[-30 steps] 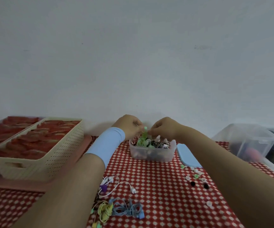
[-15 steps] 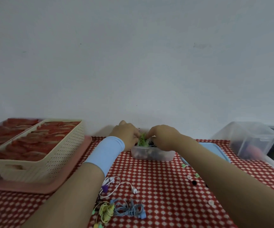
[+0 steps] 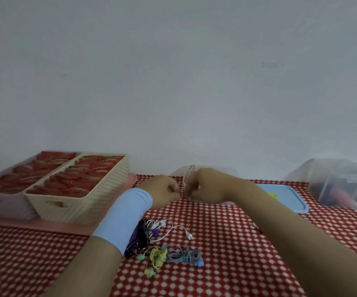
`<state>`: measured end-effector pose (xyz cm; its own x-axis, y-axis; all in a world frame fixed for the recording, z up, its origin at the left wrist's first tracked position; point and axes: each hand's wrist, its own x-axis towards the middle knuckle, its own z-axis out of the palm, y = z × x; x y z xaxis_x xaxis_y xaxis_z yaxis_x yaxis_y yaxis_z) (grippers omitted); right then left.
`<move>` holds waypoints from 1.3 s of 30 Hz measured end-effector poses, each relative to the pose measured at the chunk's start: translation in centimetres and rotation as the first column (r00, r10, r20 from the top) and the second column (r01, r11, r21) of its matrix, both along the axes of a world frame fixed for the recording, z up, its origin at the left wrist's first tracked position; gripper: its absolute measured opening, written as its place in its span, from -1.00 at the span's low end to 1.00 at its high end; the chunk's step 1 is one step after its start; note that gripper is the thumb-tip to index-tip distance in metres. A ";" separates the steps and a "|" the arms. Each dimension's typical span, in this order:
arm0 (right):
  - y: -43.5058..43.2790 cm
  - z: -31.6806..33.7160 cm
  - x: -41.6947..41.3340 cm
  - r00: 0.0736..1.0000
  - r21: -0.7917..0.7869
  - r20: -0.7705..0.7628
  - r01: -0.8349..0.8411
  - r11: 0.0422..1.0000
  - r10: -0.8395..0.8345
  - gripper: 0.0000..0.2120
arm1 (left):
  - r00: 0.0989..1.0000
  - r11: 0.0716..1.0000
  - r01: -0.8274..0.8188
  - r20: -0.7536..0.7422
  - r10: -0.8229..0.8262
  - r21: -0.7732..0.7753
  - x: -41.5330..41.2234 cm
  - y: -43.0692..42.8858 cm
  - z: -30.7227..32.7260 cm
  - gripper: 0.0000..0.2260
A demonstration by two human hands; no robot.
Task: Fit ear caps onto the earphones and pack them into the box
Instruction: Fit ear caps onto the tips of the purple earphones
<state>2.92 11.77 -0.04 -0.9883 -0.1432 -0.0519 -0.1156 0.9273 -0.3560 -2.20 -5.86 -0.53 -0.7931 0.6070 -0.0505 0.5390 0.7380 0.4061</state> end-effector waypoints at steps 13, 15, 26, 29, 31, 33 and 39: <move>-5.5 -4.9 1.8 0.999 -0.161 -0.048 -0.030 0.987 0.023 -0.89 | 0.988 0.985 -0.103 0.104 0.118 -0.141 2.5 -5.6 -2.4 -0.72; -4.7 -4.3 2.0 0.996 -0.255 -0.073 0.032 0.967 -0.053 -0.97 | 0.986 0.990 -0.110 0.116 0.120 -0.089 2.4 -5.6 -2.5 -0.72; 3.4 -1.4 4.8 0.976 0.068 0.152 0.146 0.987 -0.155 -0.81 | 0.993 0.998 -0.004 0.118 0.012 -0.068 2.5 -1.7 -3.1 -0.69; 2.6 -1.8 4.8 0.979 -0.030 0.119 0.169 0.985 -0.164 -0.60 | 0.997 1.000 -0.023 0.070 0.022 0.005 2.4 -1.0 -3.6 -0.77; 1.7 -2.2 4.4 0.979 -0.161 0.028 0.204 0.966 -0.202 -0.68 | 0.998 0.995 -0.043 0.050 0.038 0.094 2.5 -0.9 -3.8 -0.80; 0.8 -2.7 3.9 0.983 -0.233 -0.024 0.174 0.957 -0.184 -0.78 | 0.997 0.983 -0.059 0.051 0.051 0.172 2.5 -1.1 -3.7 -0.82; -0.3 -3.9 2.5 0.997 -0.270 0.020 0.080 0.960 -0.077 -0.53 | 0.997 0.943 -0.065 0.057 0.049 0.325 2.9 -2.1 -1.6 -0.84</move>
